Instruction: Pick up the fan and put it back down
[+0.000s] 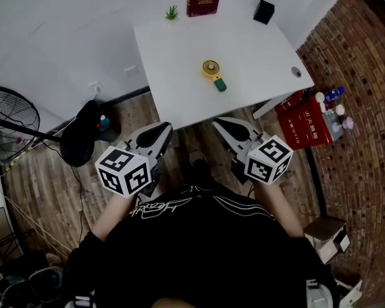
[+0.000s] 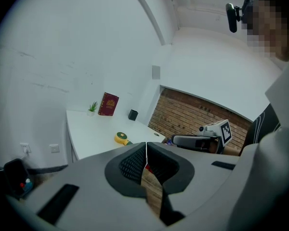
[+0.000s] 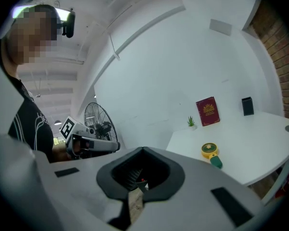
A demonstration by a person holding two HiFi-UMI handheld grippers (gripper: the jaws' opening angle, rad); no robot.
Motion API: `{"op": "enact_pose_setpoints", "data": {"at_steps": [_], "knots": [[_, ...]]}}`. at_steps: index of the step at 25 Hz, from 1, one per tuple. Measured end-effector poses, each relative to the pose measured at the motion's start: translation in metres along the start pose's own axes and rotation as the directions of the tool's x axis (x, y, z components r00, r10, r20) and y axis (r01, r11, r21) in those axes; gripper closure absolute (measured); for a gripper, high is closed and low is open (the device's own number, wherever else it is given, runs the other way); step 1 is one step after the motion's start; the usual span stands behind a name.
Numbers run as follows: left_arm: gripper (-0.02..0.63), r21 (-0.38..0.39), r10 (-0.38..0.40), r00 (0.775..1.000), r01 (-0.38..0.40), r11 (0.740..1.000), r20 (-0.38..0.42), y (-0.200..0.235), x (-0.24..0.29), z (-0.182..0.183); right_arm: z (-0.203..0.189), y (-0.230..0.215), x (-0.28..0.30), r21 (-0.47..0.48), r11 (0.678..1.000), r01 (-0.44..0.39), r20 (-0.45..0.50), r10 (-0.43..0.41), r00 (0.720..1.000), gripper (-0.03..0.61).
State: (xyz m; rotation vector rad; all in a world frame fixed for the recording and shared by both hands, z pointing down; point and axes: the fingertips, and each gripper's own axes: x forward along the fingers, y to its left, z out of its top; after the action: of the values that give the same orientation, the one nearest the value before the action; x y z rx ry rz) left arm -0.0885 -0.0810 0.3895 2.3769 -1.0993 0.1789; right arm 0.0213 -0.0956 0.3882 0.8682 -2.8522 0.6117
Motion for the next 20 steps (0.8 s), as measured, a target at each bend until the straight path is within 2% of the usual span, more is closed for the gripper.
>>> {"op": "enact_pose_setpoints", "data": {"at_steps": [10, 20], "knots": [[0.580, 0.013, -0.026, 1.000, 0.026, 1.000, -0.015, -0.013, 0.000, -0.008, -0.009, 0.007, -0.016, -0.006, 1.000, 0.029, -0.010, -0.029, 1.000, 0.577], [0.580, 0.027, -0.030, 0.999, 0.031, 0.999, -0.043, -0.012, 0.015, -0.015, -0.018, -0.007, -0.016, -0.002, 0.999, 0.044, -0.021, -0.044, 0.999, 0.577]]}}
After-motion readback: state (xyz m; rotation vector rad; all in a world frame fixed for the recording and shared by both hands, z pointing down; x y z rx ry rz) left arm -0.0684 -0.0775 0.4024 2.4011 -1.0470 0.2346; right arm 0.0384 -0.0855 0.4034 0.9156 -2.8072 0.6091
